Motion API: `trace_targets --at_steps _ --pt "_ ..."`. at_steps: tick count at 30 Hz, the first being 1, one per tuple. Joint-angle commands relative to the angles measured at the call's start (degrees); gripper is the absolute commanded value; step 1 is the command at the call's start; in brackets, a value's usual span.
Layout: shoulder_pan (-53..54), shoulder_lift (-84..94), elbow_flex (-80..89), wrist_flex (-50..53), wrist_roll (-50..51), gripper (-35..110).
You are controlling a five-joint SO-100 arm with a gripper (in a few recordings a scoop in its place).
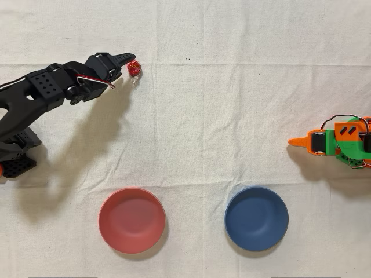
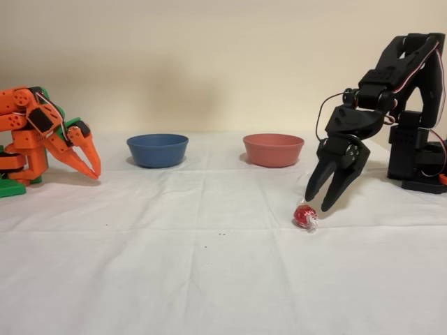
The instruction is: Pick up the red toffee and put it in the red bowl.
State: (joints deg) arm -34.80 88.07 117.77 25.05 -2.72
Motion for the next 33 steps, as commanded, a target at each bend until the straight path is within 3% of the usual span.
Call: trace_targets --at_steps 1,33 --pt "-0.3 0.3 -3.3 -0.5 -1.4 26" --pt "2.8 -7.2 -9.8 -1.5 -3.7 26"
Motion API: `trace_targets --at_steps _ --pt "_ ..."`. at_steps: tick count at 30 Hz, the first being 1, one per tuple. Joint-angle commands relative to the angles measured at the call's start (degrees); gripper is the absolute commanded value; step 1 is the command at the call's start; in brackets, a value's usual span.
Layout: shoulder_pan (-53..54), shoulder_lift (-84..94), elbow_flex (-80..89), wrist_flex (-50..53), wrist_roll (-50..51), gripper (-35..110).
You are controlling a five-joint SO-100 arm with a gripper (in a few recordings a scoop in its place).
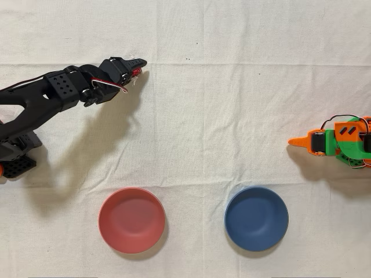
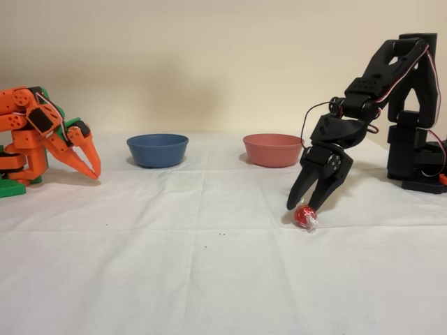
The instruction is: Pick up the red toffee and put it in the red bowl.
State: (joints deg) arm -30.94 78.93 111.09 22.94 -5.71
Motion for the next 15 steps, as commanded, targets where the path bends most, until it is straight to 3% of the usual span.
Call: trace_targets --at_steps 1,15 --pt "-1.1 1.9 -3.1 0.6 -0.6 26" --pt "-1.8 3.0 -1.9 1.0 -0.2 25"
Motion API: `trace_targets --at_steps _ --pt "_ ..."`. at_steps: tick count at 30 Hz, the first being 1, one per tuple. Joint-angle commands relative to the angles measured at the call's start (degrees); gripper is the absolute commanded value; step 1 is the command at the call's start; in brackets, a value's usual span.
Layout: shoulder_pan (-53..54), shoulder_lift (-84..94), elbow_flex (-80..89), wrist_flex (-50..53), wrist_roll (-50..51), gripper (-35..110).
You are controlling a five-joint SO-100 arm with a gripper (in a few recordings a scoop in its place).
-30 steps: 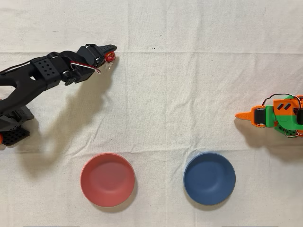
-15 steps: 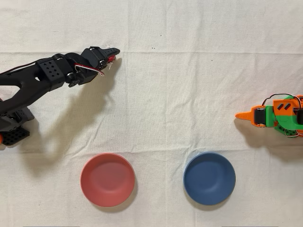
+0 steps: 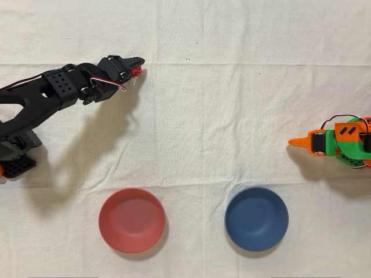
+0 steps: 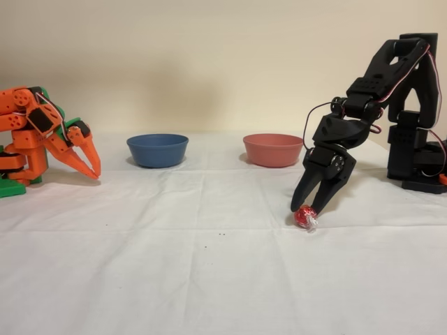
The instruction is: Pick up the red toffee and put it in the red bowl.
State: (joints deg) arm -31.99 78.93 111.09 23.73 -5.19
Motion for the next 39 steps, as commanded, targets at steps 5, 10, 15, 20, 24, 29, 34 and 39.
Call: trace_targets --at_steps 5,10,15,20,24,29,34,39 --pt "-0.9 2.7 -2.0 -0.2 -0.8 20" --pt "-0.9 2.5 -1.9 -0.4 -0.9 14" --pt "-0.9 2.2 -1.8 -0.9 -1.1 13" --pt "-0.9 2.1 -1.8 -1.1 -1.1 14" --pt "-0.9 3.3 -1.7 -0.3 -1.1 13" --pt "-0.9 6.5 -1.1 1.7 -1.0 13" --pt "-0.7 11.7 0.3 4.1 -0.4 12" --pt "-0.7 18.2 2.5 7.1 0.4 12"
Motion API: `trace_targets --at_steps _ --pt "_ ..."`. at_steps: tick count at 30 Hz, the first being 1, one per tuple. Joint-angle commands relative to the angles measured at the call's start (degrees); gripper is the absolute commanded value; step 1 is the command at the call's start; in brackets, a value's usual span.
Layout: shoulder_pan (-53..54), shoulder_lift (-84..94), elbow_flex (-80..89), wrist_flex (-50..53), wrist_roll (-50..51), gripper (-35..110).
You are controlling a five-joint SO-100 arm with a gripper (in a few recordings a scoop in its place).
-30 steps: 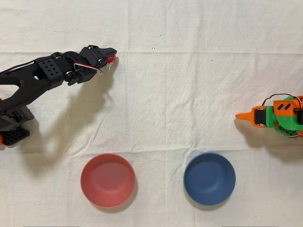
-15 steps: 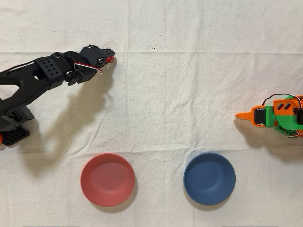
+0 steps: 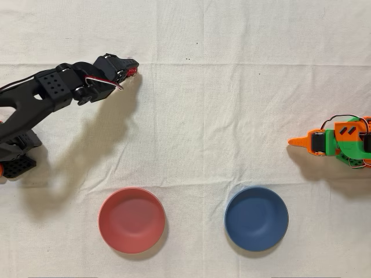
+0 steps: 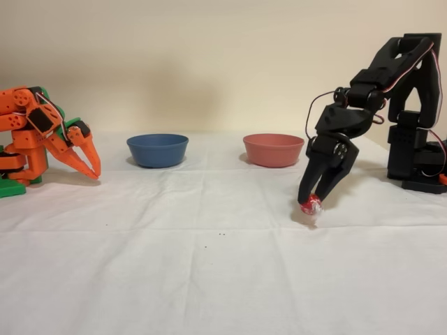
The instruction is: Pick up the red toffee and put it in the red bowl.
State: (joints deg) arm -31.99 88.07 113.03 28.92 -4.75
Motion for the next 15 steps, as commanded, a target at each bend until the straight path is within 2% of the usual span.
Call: trace_targets --at_steps 1,15 --pt "-0.7 10.2 0.9 2.7 -0.1 12" --pt "7.2 30.2 9.0 10.9 -5.5 13"
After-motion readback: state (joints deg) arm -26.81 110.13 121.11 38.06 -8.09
